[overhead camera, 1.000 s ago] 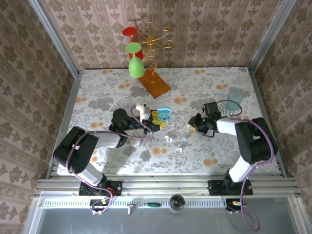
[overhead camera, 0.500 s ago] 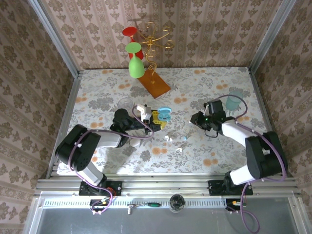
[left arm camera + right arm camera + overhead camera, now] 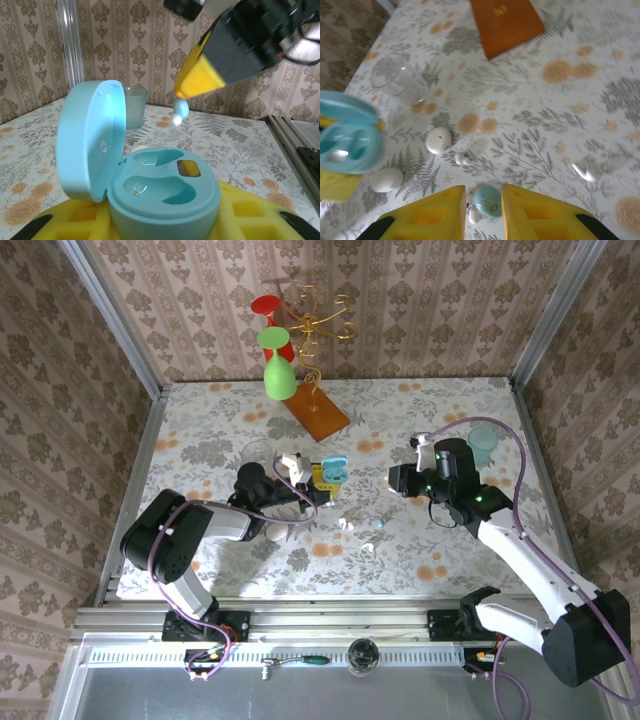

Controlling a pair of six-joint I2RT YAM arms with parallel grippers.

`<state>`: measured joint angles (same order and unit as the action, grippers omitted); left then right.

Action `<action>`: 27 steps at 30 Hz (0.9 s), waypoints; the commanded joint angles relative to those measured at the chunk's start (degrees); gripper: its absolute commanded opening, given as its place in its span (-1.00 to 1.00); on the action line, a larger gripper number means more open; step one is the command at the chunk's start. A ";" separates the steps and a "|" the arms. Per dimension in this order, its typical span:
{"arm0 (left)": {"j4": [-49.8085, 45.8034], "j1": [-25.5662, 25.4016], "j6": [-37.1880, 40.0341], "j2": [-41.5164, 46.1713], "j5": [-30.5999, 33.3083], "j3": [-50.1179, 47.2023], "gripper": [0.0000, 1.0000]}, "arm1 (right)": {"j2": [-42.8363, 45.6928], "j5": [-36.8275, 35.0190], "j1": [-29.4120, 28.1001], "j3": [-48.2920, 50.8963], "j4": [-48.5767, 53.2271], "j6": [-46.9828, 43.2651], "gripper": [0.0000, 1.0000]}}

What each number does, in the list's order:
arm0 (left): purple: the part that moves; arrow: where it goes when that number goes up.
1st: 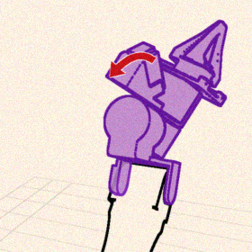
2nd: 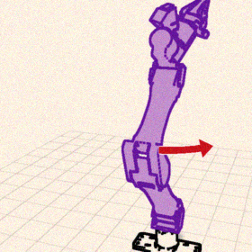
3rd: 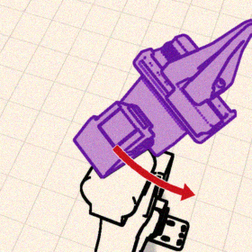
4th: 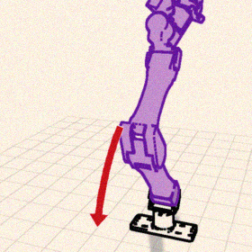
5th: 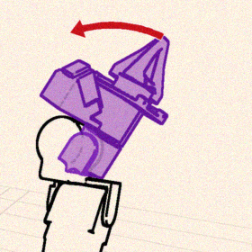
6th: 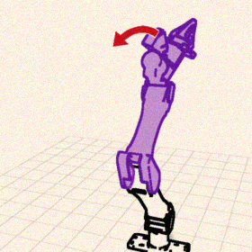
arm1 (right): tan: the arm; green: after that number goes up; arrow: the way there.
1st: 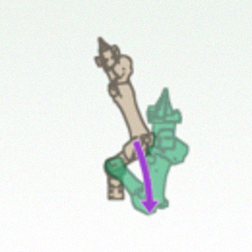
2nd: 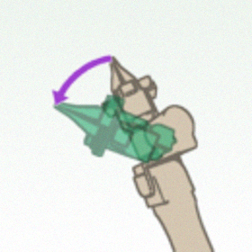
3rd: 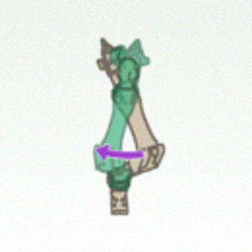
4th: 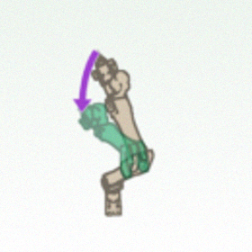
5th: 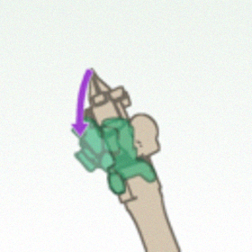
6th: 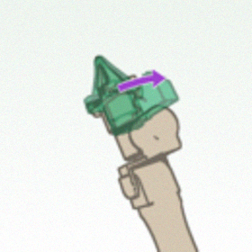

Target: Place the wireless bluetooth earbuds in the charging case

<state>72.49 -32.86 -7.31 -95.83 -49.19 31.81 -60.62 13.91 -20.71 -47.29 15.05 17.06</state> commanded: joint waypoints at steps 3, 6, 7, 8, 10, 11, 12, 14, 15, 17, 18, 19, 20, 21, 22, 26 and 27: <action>1.49 0.08 2.38 -0.43 0.08 1.32 -0.31 | -0.55 -4.02 -6.01 -6.37 5.96 -9.69 -0.44; 1.52 -0.01 2.54 -0.18 -0.09 0.89 -0.31 | -2.79 -6.16 -8.55 -9.08 7.29 -10.62 -0.45; 1.54 -0.01 2.64 -0.01 0.06 0.78 -0.31 | -3.61 -7.19 -8.58 -9.71 7.82 -9.56 -0.46; 1.51 0.06 2.78 0.11 0.48 0.43 -0.31 | -4.58 -8.39 -8.51 -10.29 8.46 -8.60 -0.46; 1.57 0.24 2.83 0.20 1.77 0.10 -0.31 | -5.72 -9.71 -8.47 -10.24 8.40 -6.28 -0.34; 1.54 0.49 2.75 0.29 2.67 -0.07 -0.31 | -6.20 -9.98 -8.47 -9.94 8.09 -5.39 -0.34; 1.65 0.76 2.63 0.31 3.40 -0.21 -0.31 | -6.35 -10.45 -8.40 -9.32 8.03 -4.19 -0.33; 1.68 1.20 2.96 0.85 4.28 -0.35 -0.31 | -6.44 -11.33 -7.25 -8.54 8.69 -1.37 -0.33; 1.68 1.52 3.06 1.23 4.56 -0.44 -0.32 | -6.35 -11.60 -6.31 -7.88 9.11 0.40 -0.30; 1.62 2.13 3.22 1.91 4.49 -0.59 -0.31 | -6.09 -12.24 -4.23 -6.22 9.54 3.65 -0.24; 1.58 2.43 3.25 2.28 4.45 -0.66 -0.31 | -6.09 -11.24 -2.61 -5.19 9.49 5.54 -0.24; 1.52 2.69 3.19 2.55 4.20 -0.70 -0.31 | -6.30 -9.60 -1.05 -4.44 9.50 6.67 -0.21; 1.51 2.96 3.18 2.90 3.95 -0.78 -0.31 | -6.95 -7.64 0.73 -3.67 9.67 7.60 -0.19; 1.52 3.11 3.17 3.23 3.64 -0.85 -0.31 | -8.01 -5.61 2.18 -3.39 10.29 8.22 -0.17; 1.54 3.20 3.06 3.44 3.49 -0.96 -0.31 | -9.30 -4.51 3.25 -3.45 11.08 8.88 -0.15; 1.51 3.33 3.16 4.55 3.58 -1.48 -0.31 | -16.11 -0.66 5.37 -2.73 10.78 13.53 -0.14; 1.55 3.33 3.16 4.66 3.50 -1.58 -0.31 | -17.60 0.31 5.38 -2.35 9.78 14.30 -0.15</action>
<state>72.51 -29.85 -5.32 -92.90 -45.15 30.87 -74.76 9.37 -15.59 -51.24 24.27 26.15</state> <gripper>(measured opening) 0.374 0.428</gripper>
